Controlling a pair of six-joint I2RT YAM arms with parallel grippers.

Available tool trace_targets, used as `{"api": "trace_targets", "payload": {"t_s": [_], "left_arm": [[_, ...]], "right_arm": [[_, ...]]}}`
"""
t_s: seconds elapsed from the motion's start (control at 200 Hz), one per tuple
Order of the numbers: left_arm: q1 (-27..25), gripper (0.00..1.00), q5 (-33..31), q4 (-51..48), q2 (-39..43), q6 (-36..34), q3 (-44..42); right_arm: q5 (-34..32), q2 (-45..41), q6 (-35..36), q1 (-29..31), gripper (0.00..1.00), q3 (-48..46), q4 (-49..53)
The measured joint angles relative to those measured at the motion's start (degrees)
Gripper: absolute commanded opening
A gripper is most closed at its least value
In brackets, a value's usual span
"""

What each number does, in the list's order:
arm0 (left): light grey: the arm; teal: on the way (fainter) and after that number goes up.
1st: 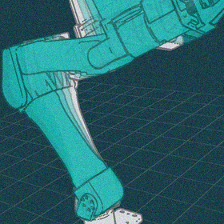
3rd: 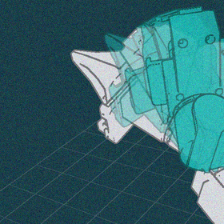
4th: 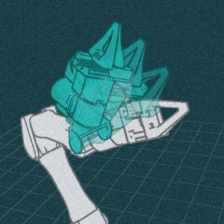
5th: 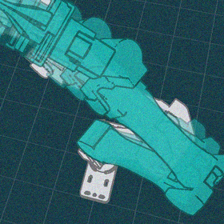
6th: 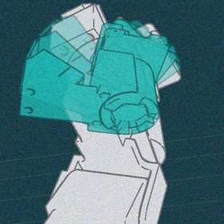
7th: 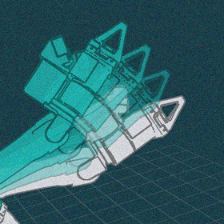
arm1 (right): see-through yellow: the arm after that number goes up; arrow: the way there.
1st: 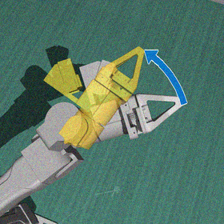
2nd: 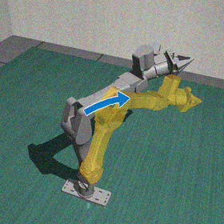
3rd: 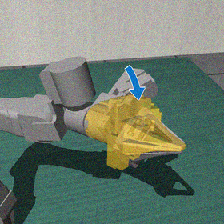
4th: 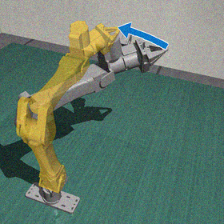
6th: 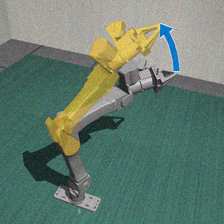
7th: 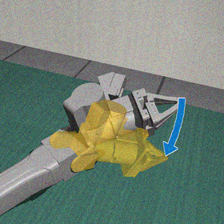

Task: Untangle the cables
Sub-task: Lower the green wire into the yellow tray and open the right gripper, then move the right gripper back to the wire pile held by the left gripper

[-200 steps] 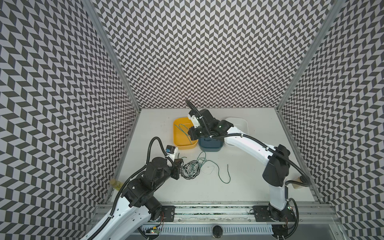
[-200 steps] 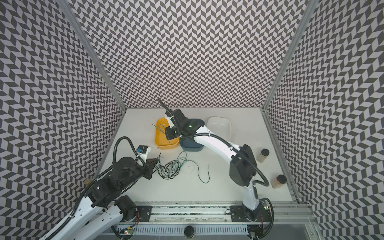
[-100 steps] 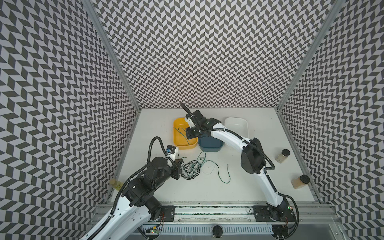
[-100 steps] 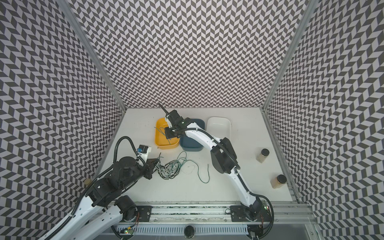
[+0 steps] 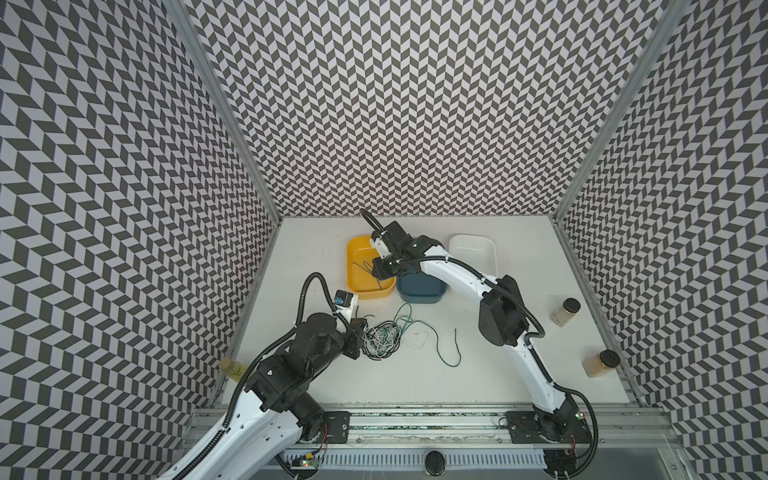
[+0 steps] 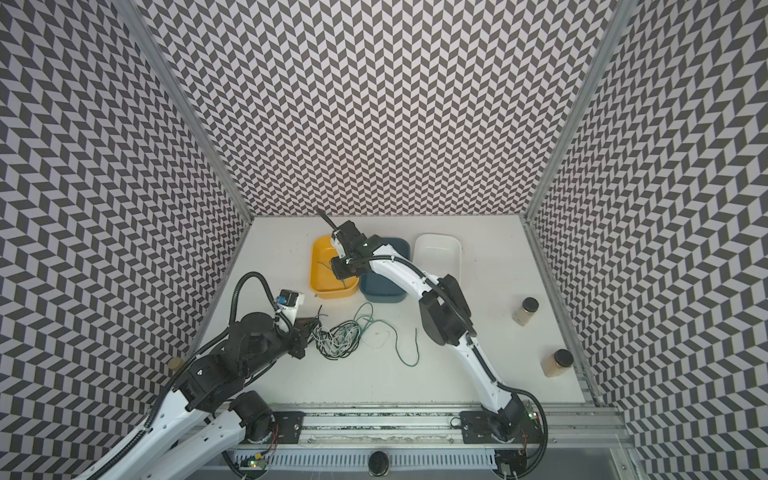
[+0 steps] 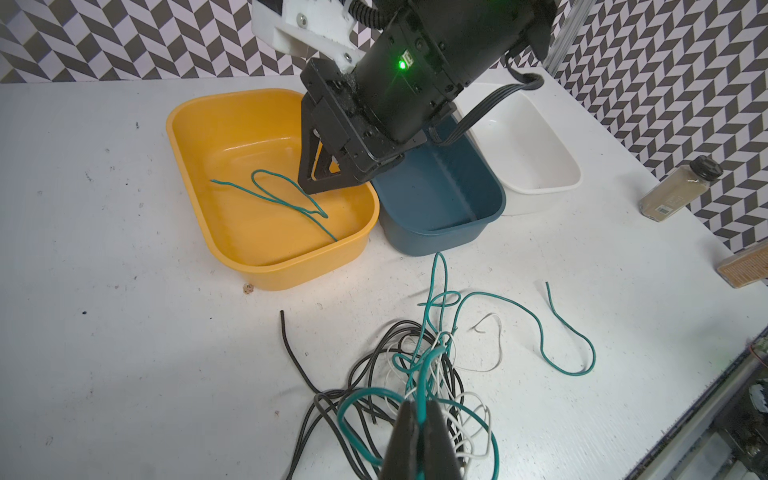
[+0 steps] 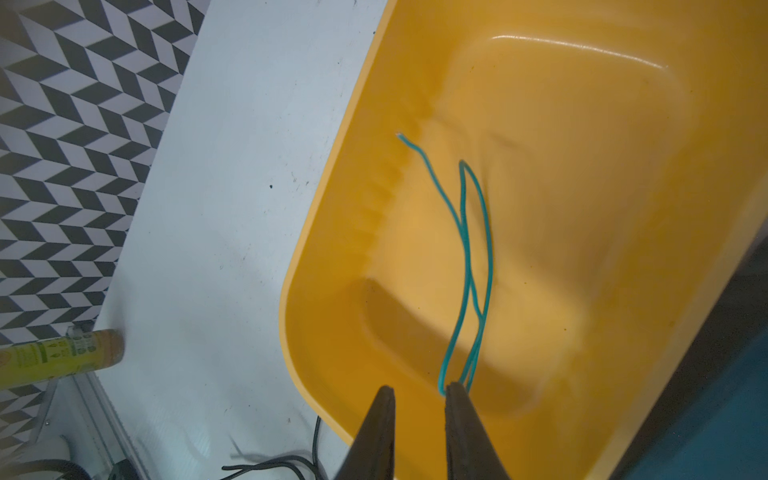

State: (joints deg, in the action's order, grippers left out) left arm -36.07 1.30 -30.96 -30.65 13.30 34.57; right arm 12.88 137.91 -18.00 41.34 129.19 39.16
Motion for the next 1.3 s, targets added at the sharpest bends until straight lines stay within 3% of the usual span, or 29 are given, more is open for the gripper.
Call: {"api": "trace_targets", "payload": {"t_s": [0.145, 0.26, 0.521, 0.656, 0.771, 0.886, 1.052, 1.302], "left_arm": [[0.0, 0.00, 0.2, 0.0, 0.0, 0.0, 0.0], [0.0, 0.00, 0.2, -0.1, 0.0, 0.0, 0.0], [0.0, 0.00, 0.2, -0.7, -1.1, 0.6, 1.8], [0.0, 0.00, 0.3, -0.8, -1.7, 1.2, 2.9], [0.0, 0.00, 1.4, -0.8, -1.7, 1.6, 3.0], [0.0, 0.00, 4.0, -0.8, -1.6, 1.5, 3.0], [0.0, 0.00, 7.2, -0.8, -1.2, 1.0, 3.0], [0.0, 0.00, 8.2, -0.9, -2.0, 1.1, 3.8]], "right_arm": [[-0.8, -2.5, 0.2, 0.0, 0.37, -0.4, 2.2], [-0.9, -11.8, -0.2, 0.0, 0.43, -7.7, 1.0], [2.5, -48.7, -3.2, 0.7, 0.51, -44.7, -16.7], [1.6, -59.8, -2.6, 4.9, 0.53, -64.3, -26.0], [1.2, -62.6, -4.3, 7.7, 0.53, -77.9, -31.0], [2.2, -62.4, -8.5, 7.8, 0.54, -85.3, -33.4], [3.4, -61.8, -14.1, 10.5, 0.57, -88.6, -42.7], [-4.0, -62.6, -8.0, 22.3, 0.59, -87.1, -48.4]]}}
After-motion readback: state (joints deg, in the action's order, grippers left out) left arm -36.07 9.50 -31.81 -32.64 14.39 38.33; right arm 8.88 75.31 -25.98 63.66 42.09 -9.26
